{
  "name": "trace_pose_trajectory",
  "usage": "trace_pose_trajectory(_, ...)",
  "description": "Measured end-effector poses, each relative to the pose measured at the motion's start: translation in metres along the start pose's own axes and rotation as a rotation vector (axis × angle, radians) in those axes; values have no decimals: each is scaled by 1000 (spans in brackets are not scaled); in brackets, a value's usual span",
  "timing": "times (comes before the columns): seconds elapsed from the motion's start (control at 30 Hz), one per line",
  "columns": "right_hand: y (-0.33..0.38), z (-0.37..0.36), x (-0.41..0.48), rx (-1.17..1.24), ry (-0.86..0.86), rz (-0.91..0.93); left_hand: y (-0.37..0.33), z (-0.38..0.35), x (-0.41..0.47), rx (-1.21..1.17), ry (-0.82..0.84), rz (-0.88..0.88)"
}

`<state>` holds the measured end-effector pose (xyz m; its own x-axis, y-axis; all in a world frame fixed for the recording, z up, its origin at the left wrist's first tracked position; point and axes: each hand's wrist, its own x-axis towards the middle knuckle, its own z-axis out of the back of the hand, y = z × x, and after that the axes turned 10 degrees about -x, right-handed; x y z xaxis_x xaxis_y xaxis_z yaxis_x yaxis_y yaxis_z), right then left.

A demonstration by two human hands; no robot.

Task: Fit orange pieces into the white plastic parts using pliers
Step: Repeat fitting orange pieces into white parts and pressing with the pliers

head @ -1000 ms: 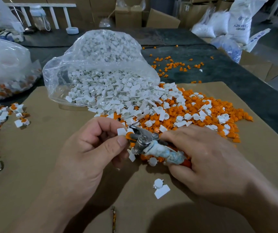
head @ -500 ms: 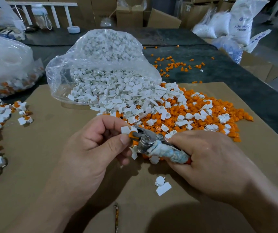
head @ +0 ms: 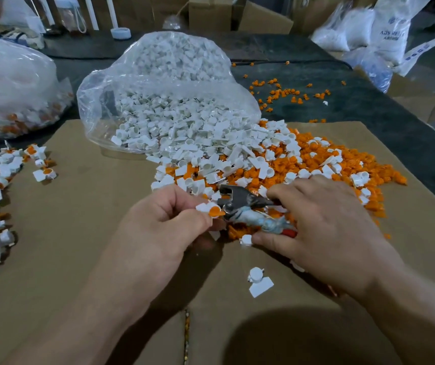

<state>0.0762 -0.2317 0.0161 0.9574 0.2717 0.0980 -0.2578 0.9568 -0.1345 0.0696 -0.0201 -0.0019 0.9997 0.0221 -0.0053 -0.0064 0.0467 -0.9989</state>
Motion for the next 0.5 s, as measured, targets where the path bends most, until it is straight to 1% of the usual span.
trace_pose_trajectory(0.13,-1,-2,2,25,-43,3,1,-3,0,-238,83,77)
trace_pose_trajectory(0.23,1,2,-1,114,-209,37,2,-1,-2,-294,112,92)
trace_pose_trajectory(0.27,4,5,-2,159,-261,61,1,-2,-2,-295,131,80)
trace_pose_trajectory(0.33,12,9,-4,229,-299,147,1,-3,-3,-249,158,17)
trace_pose_trajectory(0.4,19,11,-5,254,-295,233,2,-3,-4,-178,167,-45)
trace_pose_trajectory(0.5,22,12,-6,234,-275,267,7,-3,-4,-164,218,-67)
